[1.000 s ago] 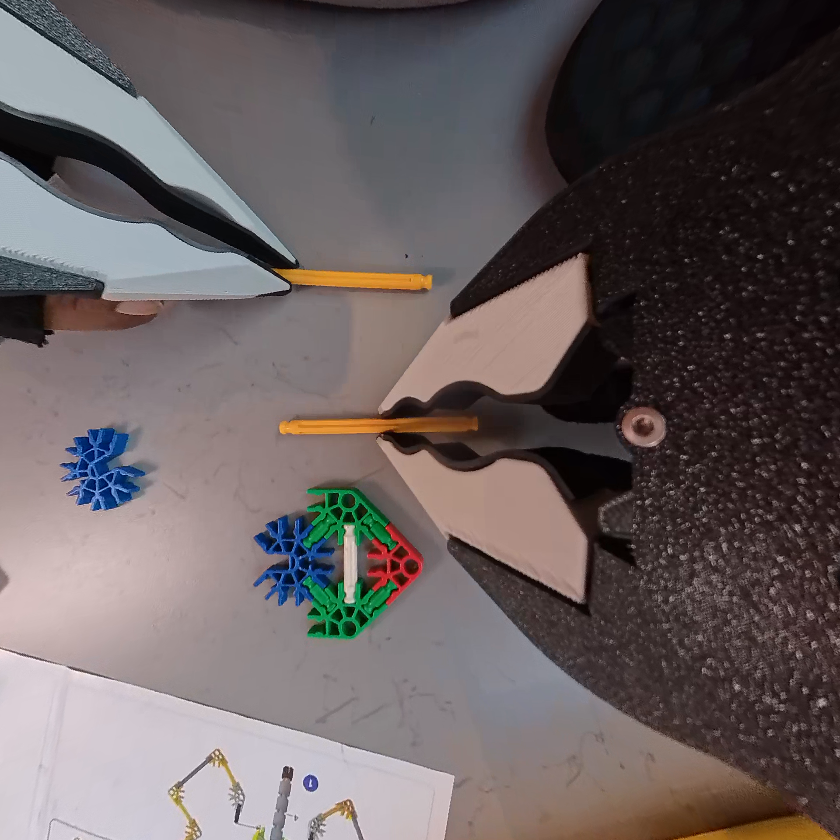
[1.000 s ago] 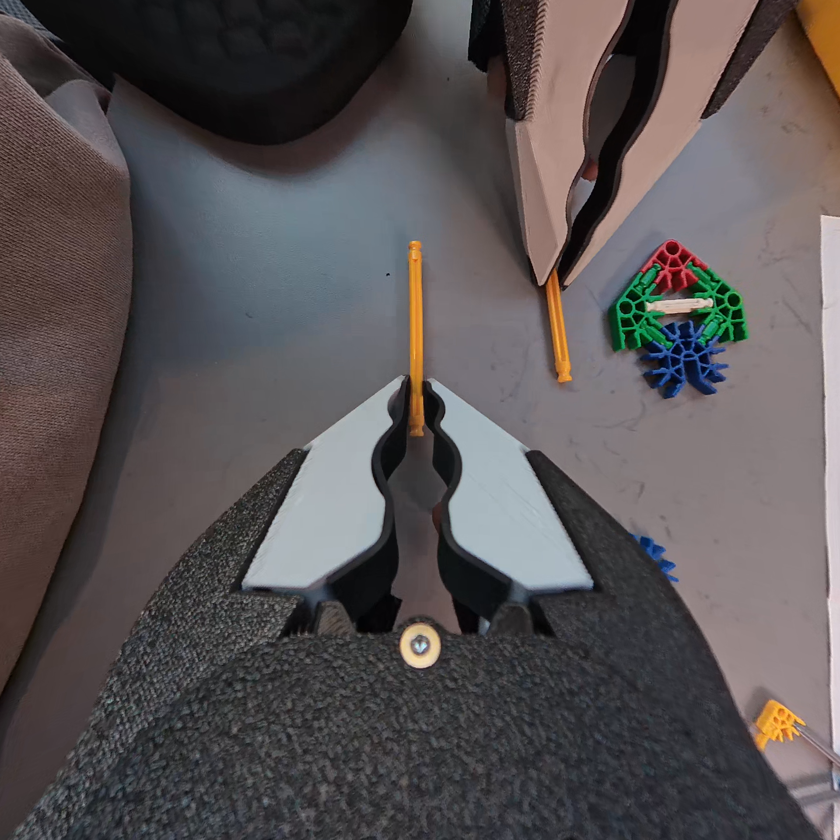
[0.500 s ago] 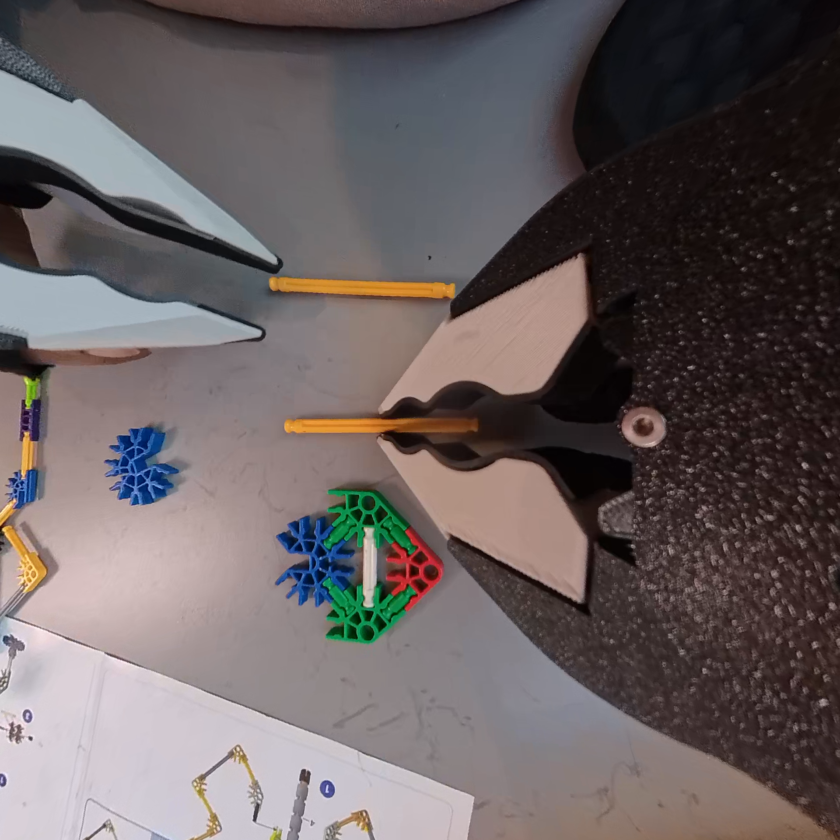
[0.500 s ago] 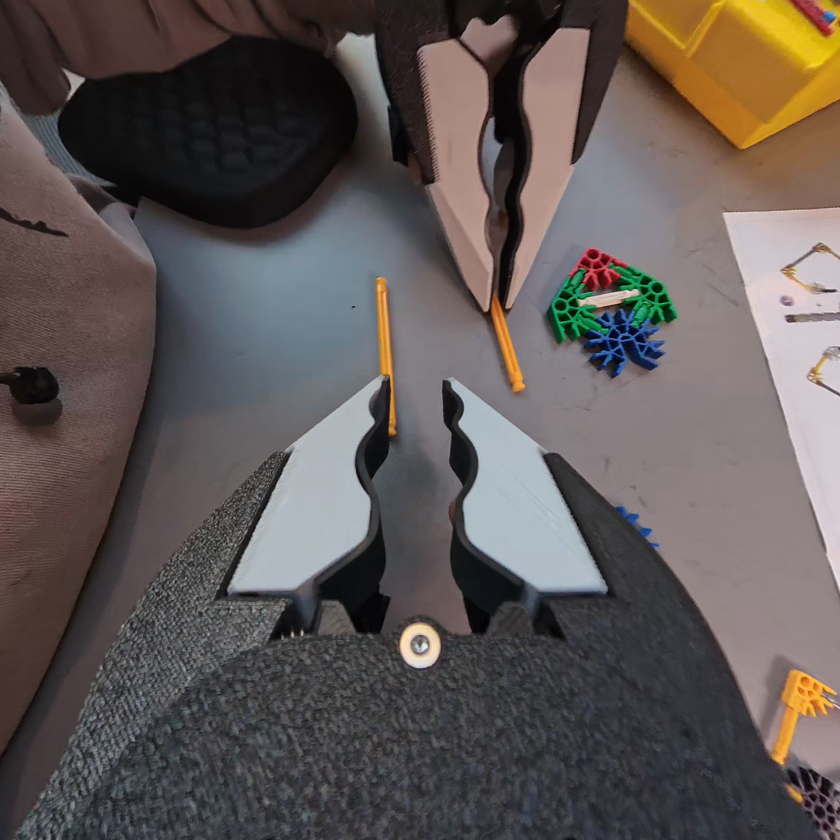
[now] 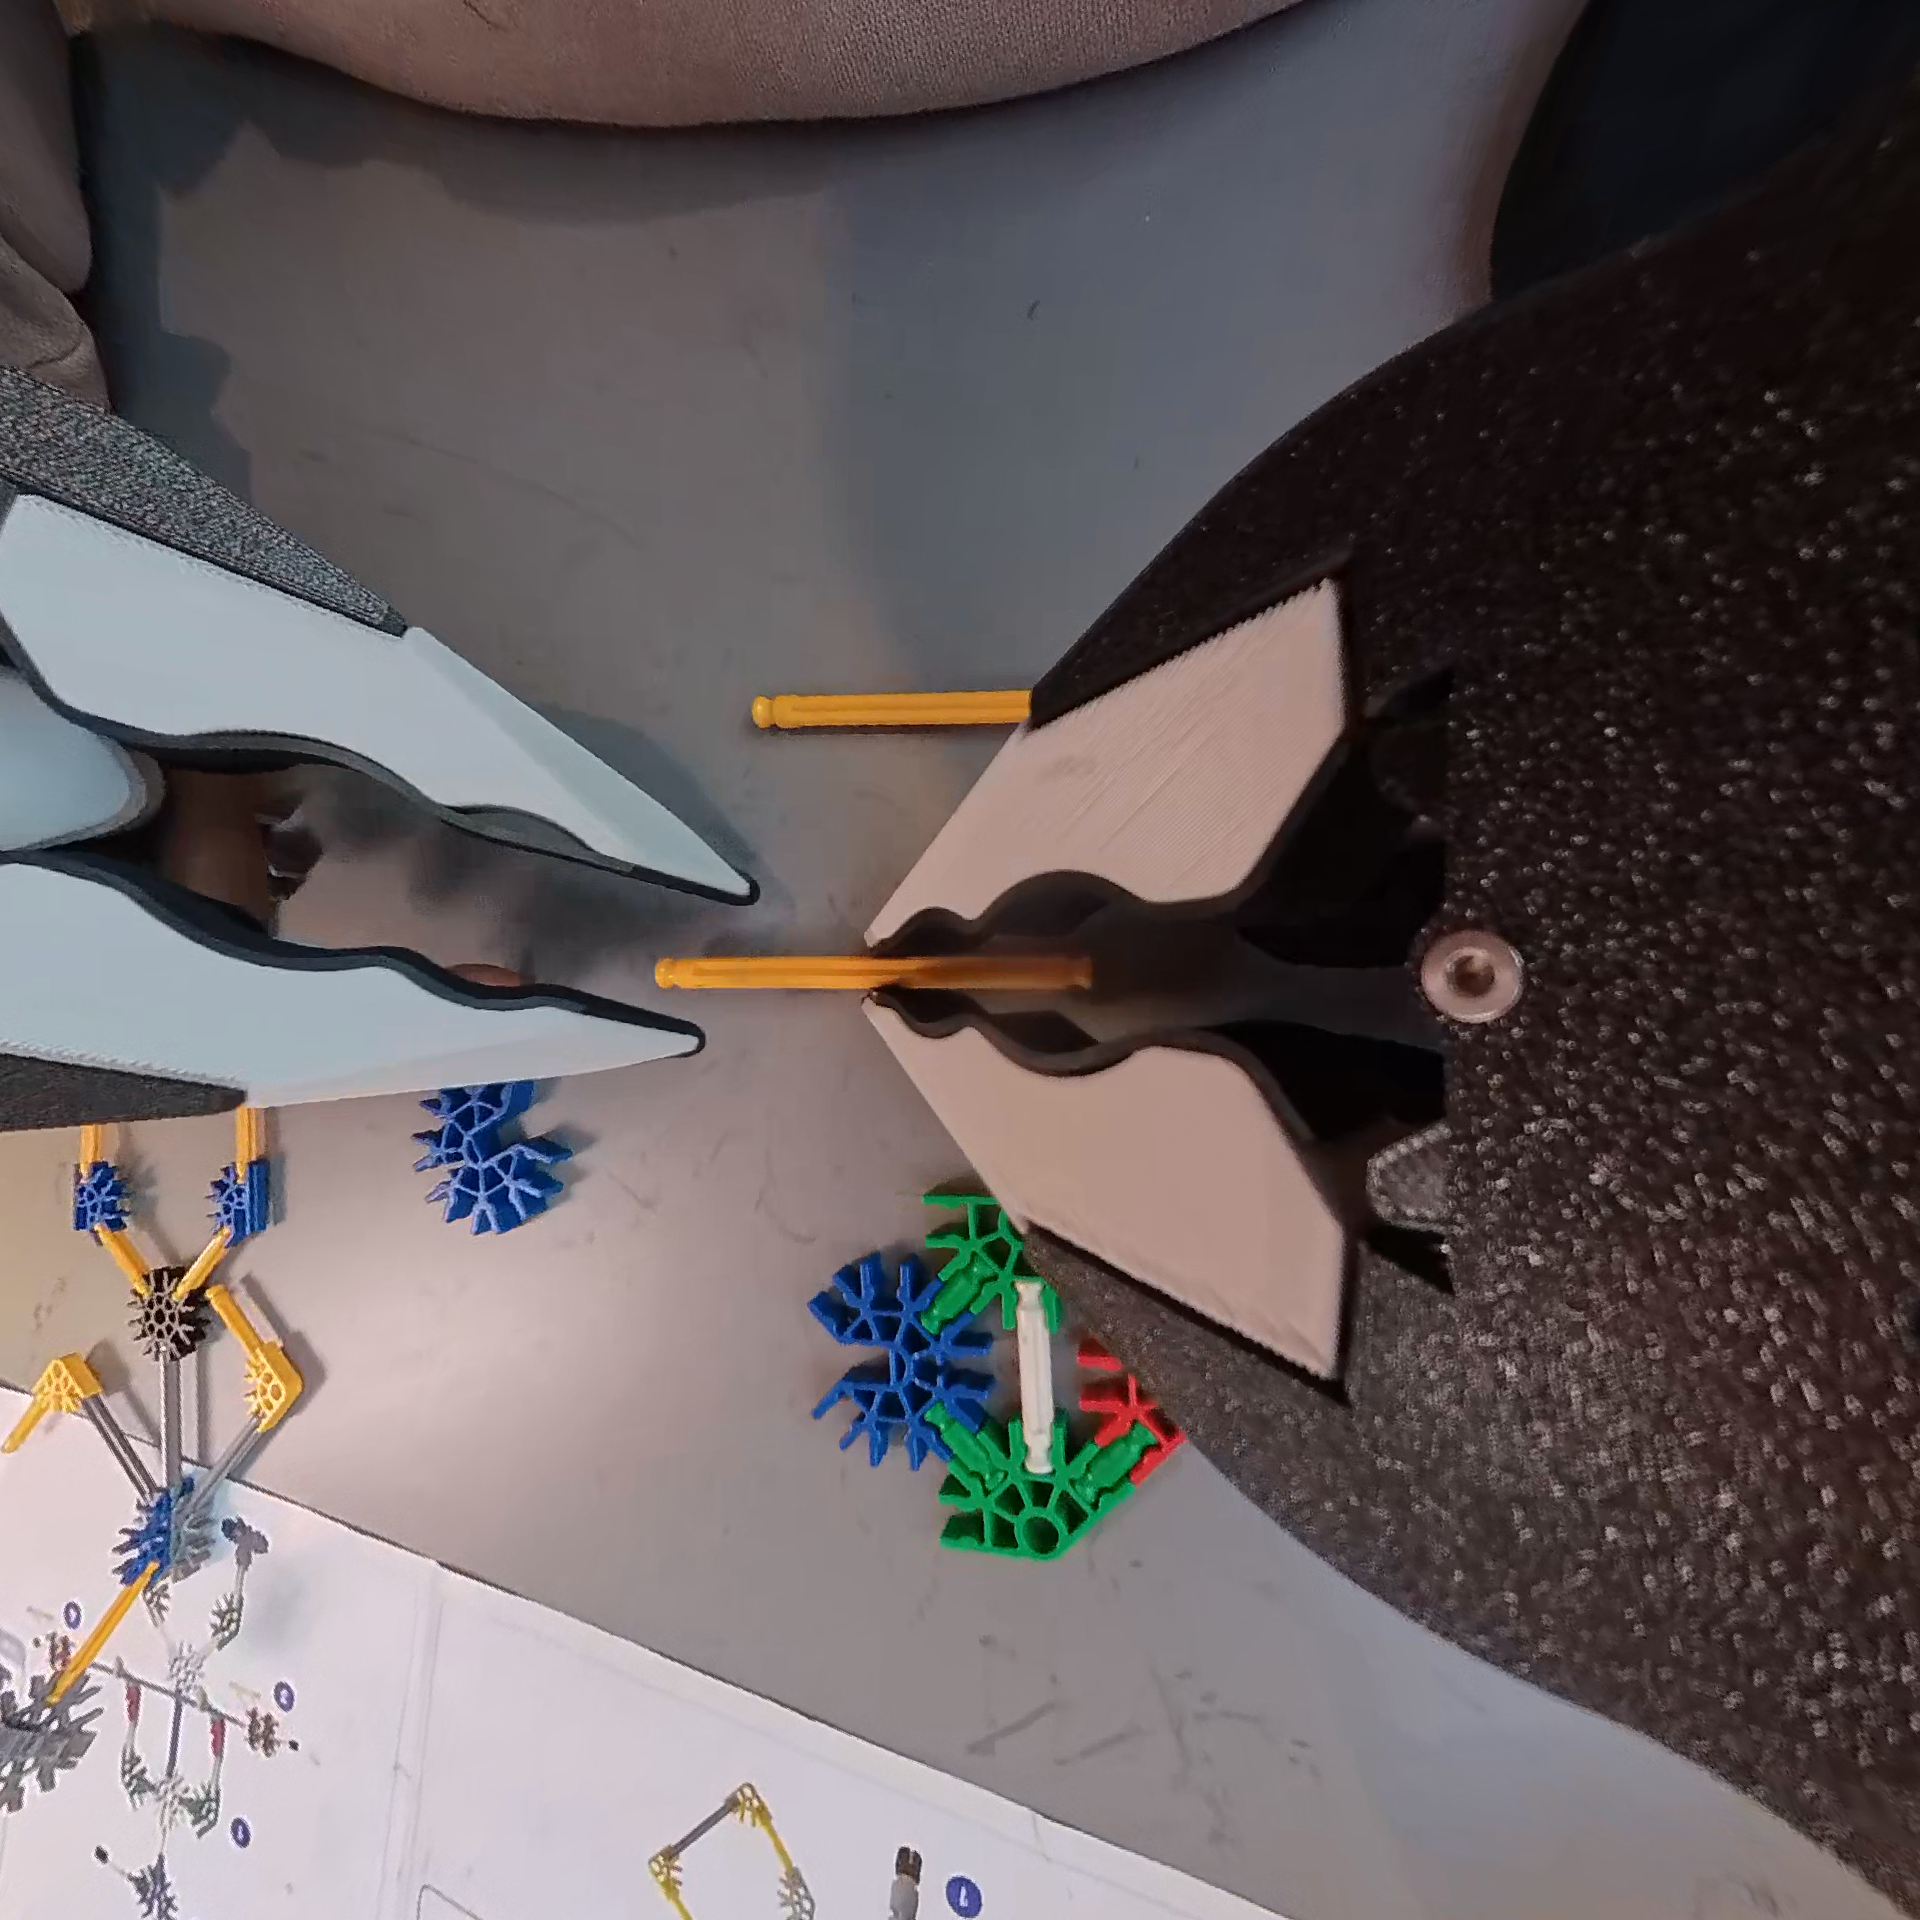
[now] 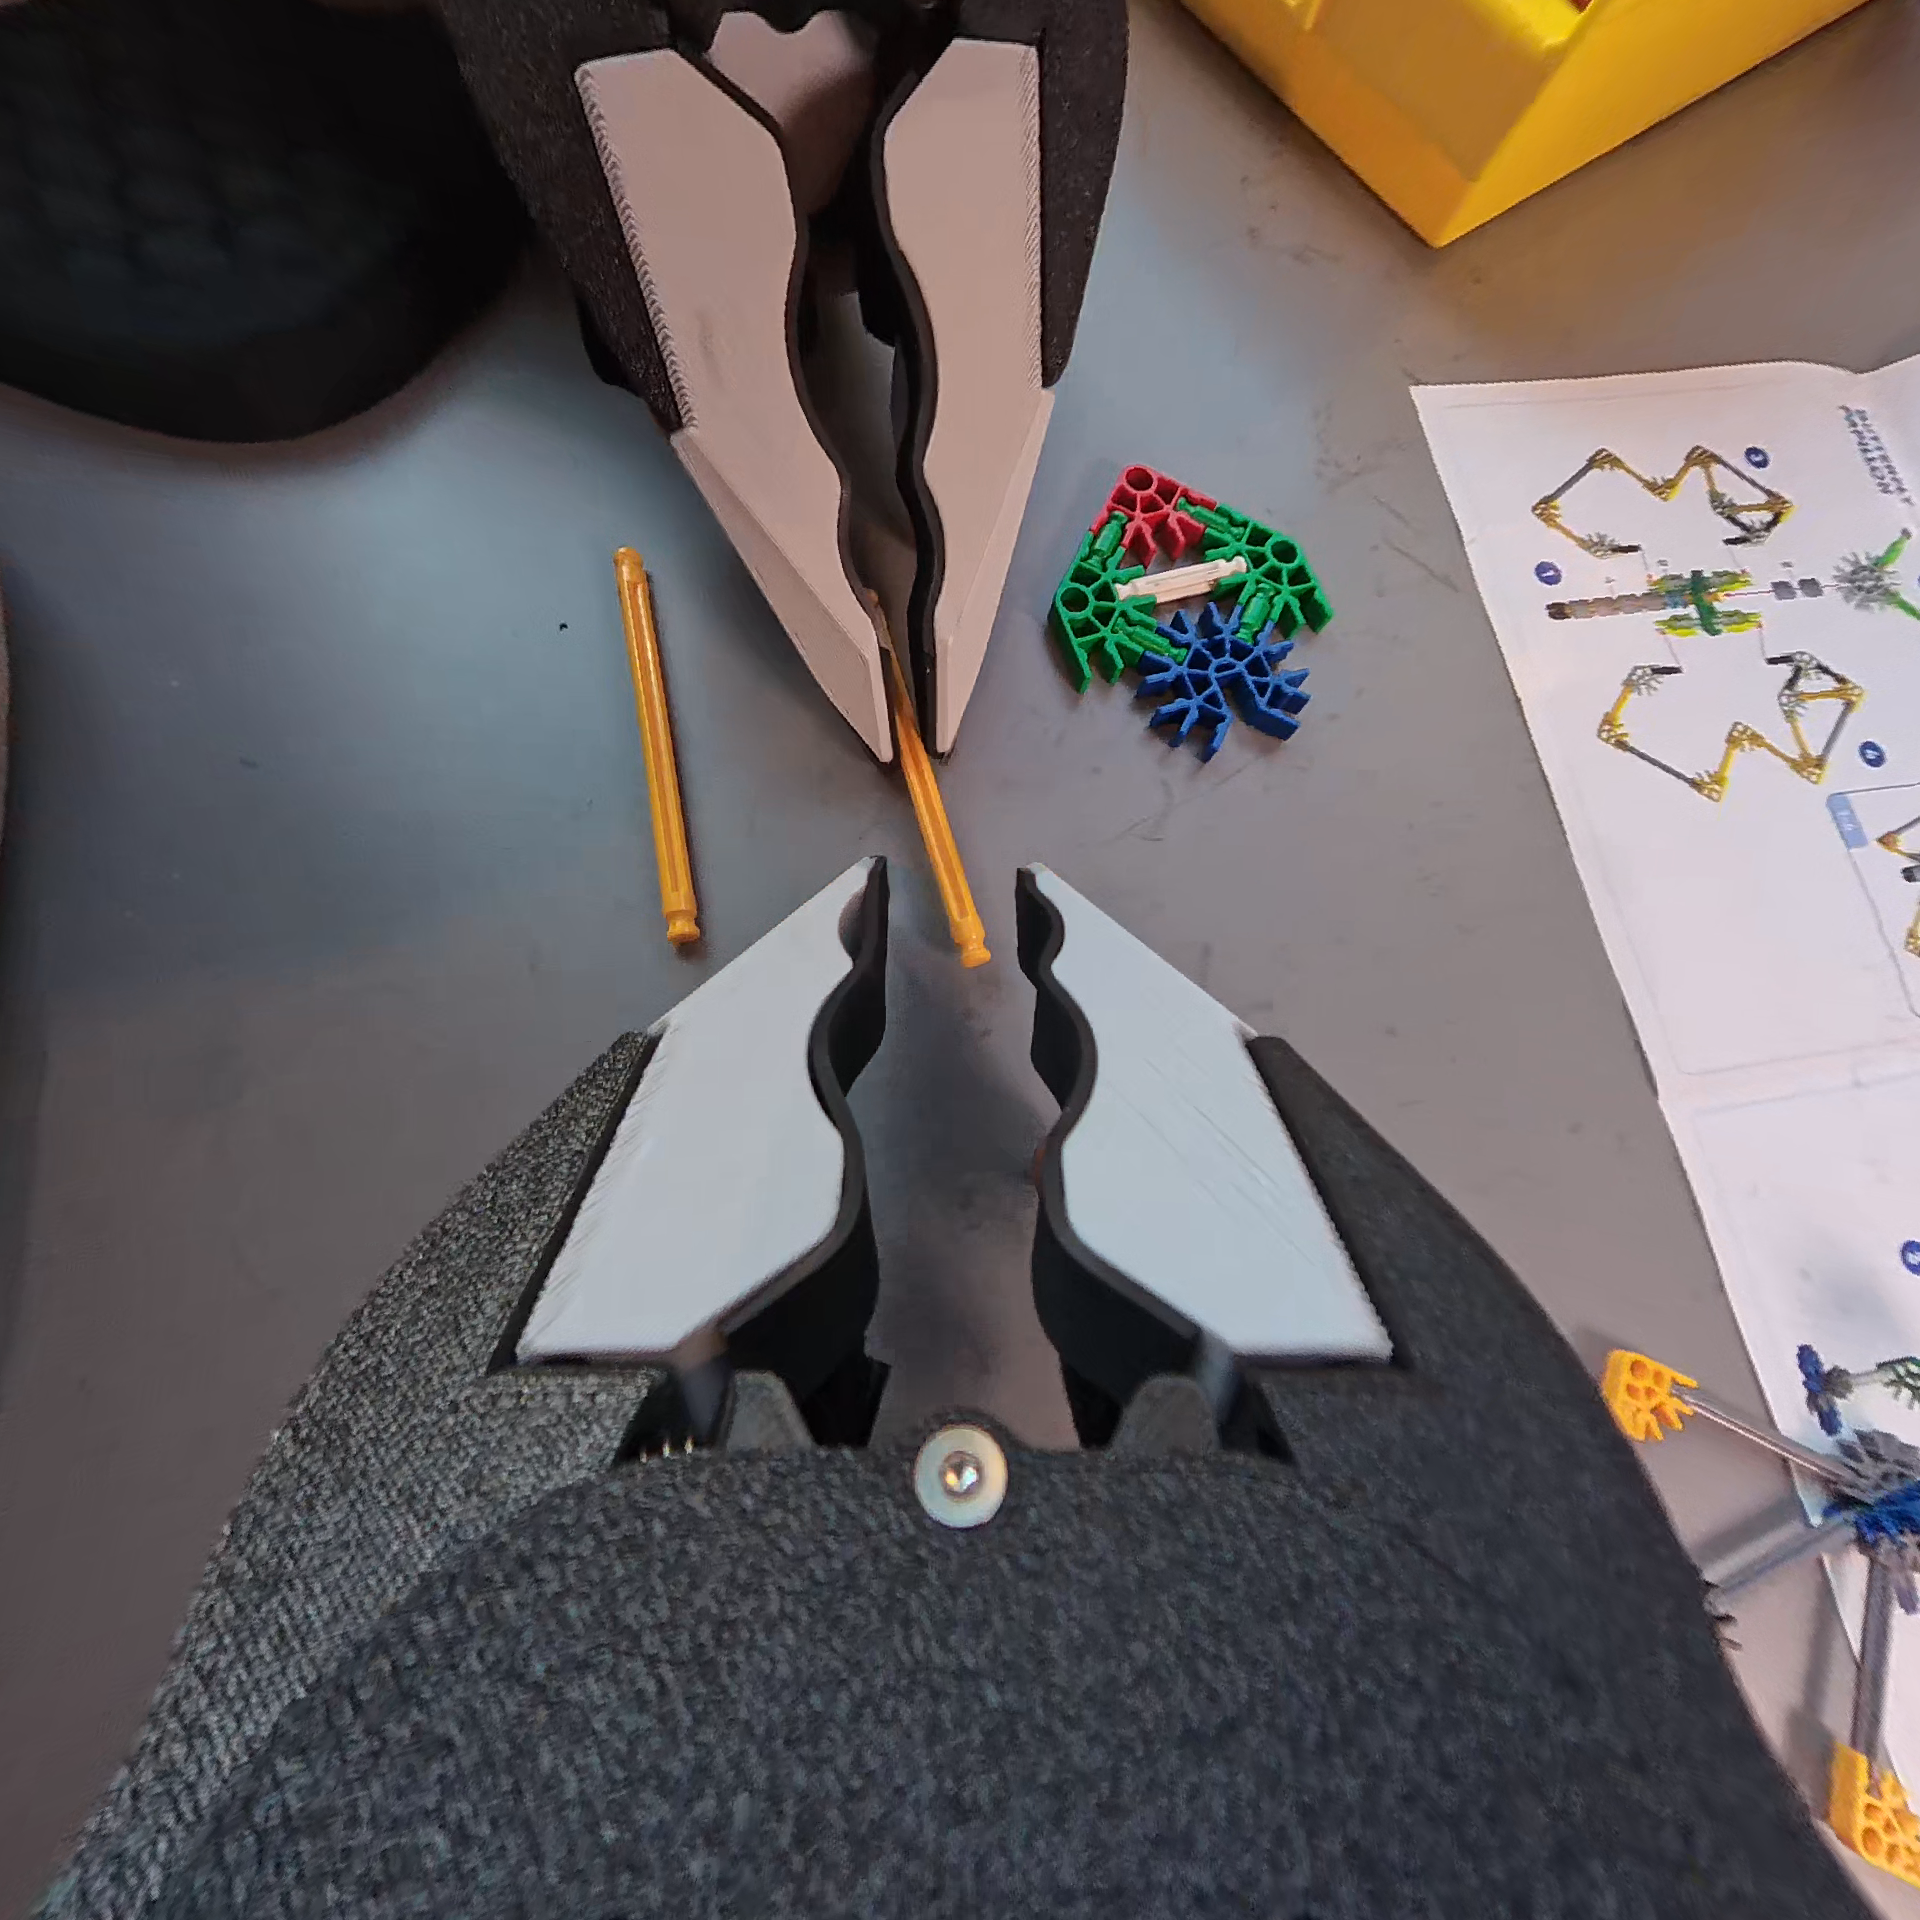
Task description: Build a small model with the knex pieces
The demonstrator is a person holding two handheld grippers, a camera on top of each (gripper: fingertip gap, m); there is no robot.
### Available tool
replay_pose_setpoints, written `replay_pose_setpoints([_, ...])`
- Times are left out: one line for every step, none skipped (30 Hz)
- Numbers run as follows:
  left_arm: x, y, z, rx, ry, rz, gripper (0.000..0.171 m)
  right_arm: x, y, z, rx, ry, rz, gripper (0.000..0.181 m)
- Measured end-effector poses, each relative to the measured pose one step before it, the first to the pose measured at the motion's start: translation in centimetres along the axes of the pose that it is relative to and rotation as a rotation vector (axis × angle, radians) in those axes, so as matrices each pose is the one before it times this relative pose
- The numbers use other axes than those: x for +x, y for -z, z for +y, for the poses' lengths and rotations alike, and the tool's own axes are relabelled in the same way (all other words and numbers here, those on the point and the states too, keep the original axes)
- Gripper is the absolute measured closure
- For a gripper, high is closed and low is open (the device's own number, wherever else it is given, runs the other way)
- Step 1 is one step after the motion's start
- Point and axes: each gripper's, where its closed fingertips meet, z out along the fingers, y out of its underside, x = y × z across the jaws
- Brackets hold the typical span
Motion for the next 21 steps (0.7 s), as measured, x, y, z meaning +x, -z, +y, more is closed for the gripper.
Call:
replay_pose_setpoints([0.004, -0.104, -0.064, -0.00103, -0.0076, -0.0036, 0.166, -0.090, -0.169, 0.222, -0.0166, 0.0088, -0.0024, 0.158])
replay_pose_setpoints([0.006, -0.095, -0.053, -0.00011, -0.0066, -0.0028, 0.166, 0.040, -0.100, 0.130, -0.0126, 0.0105, 0.0051, 0.158])
replay_pose_setpoints([0.015, -0.075, -0.044, -0.00070, -0.0045, -0.0011, 0.166, -0.026, -0.042, 0.026, -0.0078, 0.0095, -0.0005, 0.159])
replay_pose_setpoints([0.029, -0.048, -0.042, 0.00022, -0.0035, 0.0000, 0.166, 0.009, -0.028, 0.045, -0.0092, 0.0056, -0.0004, 0.160])
replay_pose_setpoints([0.022, -0.027, -0.046, 0.00125, -0.0032, -0.0005, 0.166, 0.089, -0.041, 0.043, -0.0087, 0.0052, 0.0047, 0.162])
replay_pose_setpoints([-0.009, -0.021, -0.041, 0.00119, -0.0034, -0.0030, 0.166, 0.122, -0.046, 0.052, -0.0072, 0.0069, 0.0076, 0.167])
replay_pose_setpoints([-0.029, 0.002, -0.035, 0.00116, -0.0034, -0.0040, 0.166, 0.045, -0.021, 0.030, -0.0063, 0.0087, 0.0043, 0.170])
replay_pose_setpoints([-0.018, -0.006, 0.006, 0.00014, -0.0011, -0.0027, 0.166, -0.028, -0.012, 0.025, -0.0048, 0.0081, 0.0006, 0.173])
replay_pose_setpoints([-0.071, -0.005, 0.033, -0.00131, 0.0012, -0.0037, 0.166, -0.066, -0.006, -0.021, -0.0018, 0.0059, -0.0005, 0.176])
replay_pose_setpoints([-0.063, 0.002, 0.039, -0.00137, 0.0003, -0.0041, 0.166, -0.051, -0.034, 0.000, -0.0023, 0.0042, 0.0004, 0.176])
replay_pose_setpoints([-0.036, 0.014, 0.030, -0.00063, -0.0009, -0.0026, 0.166, -0.006, -0.021, -0.004, -0.0013, 0.0038, 0.0029, 0.176])
replay_pose_setpoints([-0.011, 0.007, 0.022, -0.00038, -0.0001, -0.0007, 0.166, -0.025, -0.012, -0.002, -0.0013, 0.0024, 0.0000, 0.176])
replay_pose_setpoints([-0.030, 0.005, 0.019, -0.00016, 0.0005, -0.0014, 0.166, -0.025, -0.001, -0.007, -0.0006, 0.0017, 0.0000, 0.176])
replay_pose_setpoints([-0.058, 0.027, 0.009, 0.00007, 0.0006, -0.0033, 0.166, -0.032, 0.001, -0.005, 0.0000, 0.0009, -0.0012, 0.177])
replay_pose_setpoints([-0.063, 0.014, 0.011, 0.00017, 0.0010, -0.0034, 0.165, -0.051, 0.019, -0.004, 0.0002, 0.0005, -0.0017, 0.177])
replay_pose_setpoints([-0.074, 0.029, 0.025, 0.00013, 0.0012, -0.0037, 0.165, -0.049, 0.016, 0.012, -0.0005, 0.0009, -0.0016, 0.177])
replay_pose_setpoints([-0.095, 0.051, 0.030, 0.00021, 0.0007, -0.0042, 0.165, -0.037, 0.032, 0.043, -0.0031, 0.0023, -0.0008, 0.177])
replay_pose_setpoints([-0.096, 0.090, 0.045, 0.00084, 0.0008, -0.0036, 0.165, -0.022, 0.053, 0.112, -0.0064, 0.0044, 0.0002, 0.177])
replay_pose_setpoints([-0.113, 0.120, 0.066, 0.00163, 0.0022, -0.0037, 0.165, 0.005, 0.075, 0.120, -0.0062, 0.0053, 0.0018, 0.177])
replay_pose_setpoints([-0.135, 0.148, 0.039, 0.00314, 0.0045, -0.0041, 0.165, -0.015, 0.112, 0.104, -0.0050, 0.0024, -0.0005, 0.177])
replay_pose_setpoints([-0.104, 0.170, 0.032, 0.00460, 0.0062, -0.0019, 0.165, -0.072, 0.158, 0.124, -0.0055, -0.0008, -0.0058, 0.177])
